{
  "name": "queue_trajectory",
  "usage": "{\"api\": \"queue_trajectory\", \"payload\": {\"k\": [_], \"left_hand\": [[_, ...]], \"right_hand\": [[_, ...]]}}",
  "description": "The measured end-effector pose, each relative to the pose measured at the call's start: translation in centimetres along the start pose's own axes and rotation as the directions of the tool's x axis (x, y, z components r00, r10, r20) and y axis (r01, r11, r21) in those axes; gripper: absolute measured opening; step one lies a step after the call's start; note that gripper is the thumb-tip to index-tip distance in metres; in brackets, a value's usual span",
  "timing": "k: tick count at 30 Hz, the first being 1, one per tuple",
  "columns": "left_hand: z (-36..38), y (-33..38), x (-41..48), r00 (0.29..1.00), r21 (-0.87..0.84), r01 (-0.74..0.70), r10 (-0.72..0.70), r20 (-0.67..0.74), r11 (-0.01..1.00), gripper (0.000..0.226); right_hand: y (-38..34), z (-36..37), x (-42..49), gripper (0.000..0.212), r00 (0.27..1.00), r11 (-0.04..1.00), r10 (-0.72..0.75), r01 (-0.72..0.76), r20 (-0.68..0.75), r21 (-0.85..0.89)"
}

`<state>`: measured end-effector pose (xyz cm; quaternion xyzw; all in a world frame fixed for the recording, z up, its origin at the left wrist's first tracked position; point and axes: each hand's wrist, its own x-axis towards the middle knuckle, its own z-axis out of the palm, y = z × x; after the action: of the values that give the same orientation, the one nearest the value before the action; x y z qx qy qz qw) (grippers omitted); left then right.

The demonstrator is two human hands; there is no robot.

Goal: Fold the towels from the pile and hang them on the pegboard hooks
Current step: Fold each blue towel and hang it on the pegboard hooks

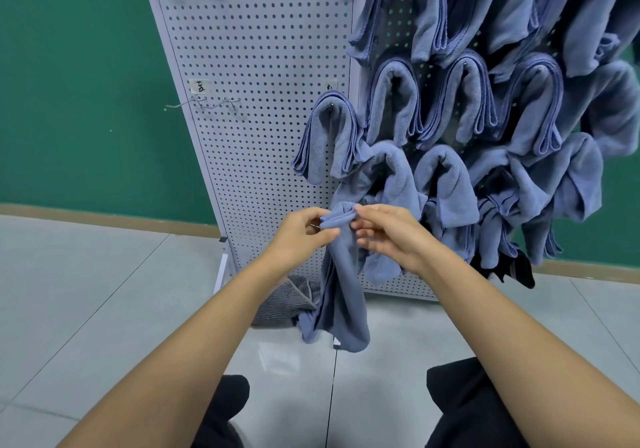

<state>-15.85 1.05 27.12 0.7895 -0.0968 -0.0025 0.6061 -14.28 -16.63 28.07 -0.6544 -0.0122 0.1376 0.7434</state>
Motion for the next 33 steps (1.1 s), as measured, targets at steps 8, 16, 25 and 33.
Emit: {"api": "queue_trajectory", "payload": {"k": [8,16,25,33], "left_hand": [[-0.4,0.8,0.6,0.999,-0.179,-0.033,0.031,-0.013,0.983,0.023],[1.8,-1.3,-0.4,0.987,0.059,0.155,-0.157,0.031,0.986,0.041],[3.0,-1.0,-0.5,0.992,-0.166,0.128,-0.125,0.032,0.978,0.029],[1.4,-4.9,-0.2,0.855,0.424,0.301,-0.439,0.277,0.854,0.024]], "right_hand": [[0.0,-0.4,-0.3,0.036,0.962,0.888,-0.249,0.274,0.114,-0.369],[-1.6,0.3,-0.7,0.022,0.923,0.92,-0.369,0.347,-0.108,-0.18],[-5.1,1.4,-0.2,0.023,0.922,0.937,-0.343,0.322,-0.178,-0.135],[-9.1,1.2,0.0,0.023,0.876,0.895,-0.436,0.399,-0.205,-0.199]]}}
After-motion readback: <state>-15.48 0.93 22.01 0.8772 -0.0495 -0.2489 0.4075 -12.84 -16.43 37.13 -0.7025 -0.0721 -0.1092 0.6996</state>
